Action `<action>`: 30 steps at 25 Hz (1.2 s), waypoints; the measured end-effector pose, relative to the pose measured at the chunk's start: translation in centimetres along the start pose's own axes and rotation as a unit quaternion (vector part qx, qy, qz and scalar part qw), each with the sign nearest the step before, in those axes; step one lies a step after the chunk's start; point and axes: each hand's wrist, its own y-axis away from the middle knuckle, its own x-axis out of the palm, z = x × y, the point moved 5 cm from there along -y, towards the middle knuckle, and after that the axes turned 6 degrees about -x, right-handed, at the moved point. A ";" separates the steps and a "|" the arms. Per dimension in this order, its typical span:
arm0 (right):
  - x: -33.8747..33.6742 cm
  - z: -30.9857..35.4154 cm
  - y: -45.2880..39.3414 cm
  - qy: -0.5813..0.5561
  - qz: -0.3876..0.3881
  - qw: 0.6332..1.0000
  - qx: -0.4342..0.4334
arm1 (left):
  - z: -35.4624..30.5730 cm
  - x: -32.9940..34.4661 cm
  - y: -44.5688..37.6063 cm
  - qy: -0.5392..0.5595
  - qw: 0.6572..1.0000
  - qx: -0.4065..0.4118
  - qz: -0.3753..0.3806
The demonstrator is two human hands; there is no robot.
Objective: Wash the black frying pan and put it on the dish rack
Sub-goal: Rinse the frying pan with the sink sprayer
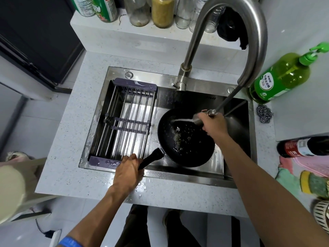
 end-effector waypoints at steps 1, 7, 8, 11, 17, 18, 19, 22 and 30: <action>-1.0 -0.5 0.3 0.061 -0.016 0.998 -0.003 | 0.0 0.0 0.0 -0.002 1.000 0.001 0.000; 0.9 0.5 1.3 -0.005 0.072 0.997 -0.026 | -0.2 0.0 0.1 -0.014 1.000 0.009 -0.006; 0.4 0.5 0.6 -0.012 0.052 0.998 -0.021 | -0.3 -0.1 0.2 -0.014 1.000 0.009 -0.007; -2.4 -0.8 0.3 0.078 0.012 0.997 -0.027 | -0.1 -0.1 0.1 -0.017 1.000 0.011 -0.006; -1.6 0.1 4.2 0.126 0.015 0.990 -0.065 | -0.3 -0.2 0.0 -0.008 1.000 0.007 -0.008; -2.1 1.1 4.4 0.146 0.001 0.987 -0.074 | -0.3 -0.2 0.0 -0.008 1.000 0.006 -0.005; -3.0 2.3 4.5 0.168 -0.013 0.982 -0.088 | -0.3 -0.1 0.0 -0.008 1.000 0.007 -0.004; -6.4 6.0 4.3 0.218 -0.041 0.967 -0.124 | -0.4 -0.1 0.1 -0.015 1.000 0.013 -0.007; -8.6 11.2 3.4 0.239 -0.058 0.953 -0.177 | -0.6 -0.2 0.1 -0.020 1.000 0.004 -0.004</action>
